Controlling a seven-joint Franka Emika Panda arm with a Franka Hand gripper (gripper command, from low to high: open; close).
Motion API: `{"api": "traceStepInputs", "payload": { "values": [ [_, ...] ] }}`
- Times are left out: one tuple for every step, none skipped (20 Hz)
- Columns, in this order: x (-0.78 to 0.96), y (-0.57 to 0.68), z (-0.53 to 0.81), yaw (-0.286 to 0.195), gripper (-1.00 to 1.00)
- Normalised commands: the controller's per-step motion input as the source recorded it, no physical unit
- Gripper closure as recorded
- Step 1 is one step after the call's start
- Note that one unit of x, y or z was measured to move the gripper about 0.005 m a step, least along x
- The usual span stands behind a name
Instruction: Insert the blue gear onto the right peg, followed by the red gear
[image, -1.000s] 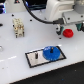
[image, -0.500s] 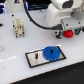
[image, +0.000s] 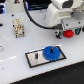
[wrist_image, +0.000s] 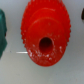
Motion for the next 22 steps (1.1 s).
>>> {"api": "traceStepInputs", "payload": {
  "values": [
    [-0.14, 0.03, 0.00, 0.000, 1.00],
    [-0.10, 0.03, 0.02, 0.000, 1.00],
    [-0.08, 0.02, 0.03, 0.000, 1.00],
    [-0.08, 0.00, 0.04, 0.000, 1.00],
    [-0.08, 0.02, 0.02, 0.000, 1.00],
    [-0.14, 0.05, 0.01, 0.000, 1.00],
    [-0.02, 0.03, 0.07, 0.000, 1.00],
    [-0.01, 0.03, 0.11, 0.000, 1.00],
    [0.02, 0.02, 0.26, 0.000, 1.00],
    [0.04, -0.06, 0.39, 0.000, 1.00],
    [0.08, -0.07, 0.48, 0.000, 1.00],
    [0.09, -0.08, 0.58, 0.000, 1.00],
    [0.15, -0.07, 0.60, 0.000, 1.00],
    [0.19, -0.07, 0.62, 0.000, 1.00],
    [0.24, -0.07, 0.63, 0.000, 1.00],
    [0.26, -0.05, 0.63, 0.000, 1.00],
    [0.28, -0.05, 0.63, 0.000, 1.00],
    [0.32, -0.07, 0.64, 0.000, 1.00],
    [0.36, -0.11, 0.64, 0.000, 1.00],
    [0.39, -0.20, 0.63, 0.000, 1.00],
    [0.41, -0.28, 0.60, 0.000, 1.00],
    [0.45, -0.34, 0.60, 0.000, 1.00]
  ]
}}
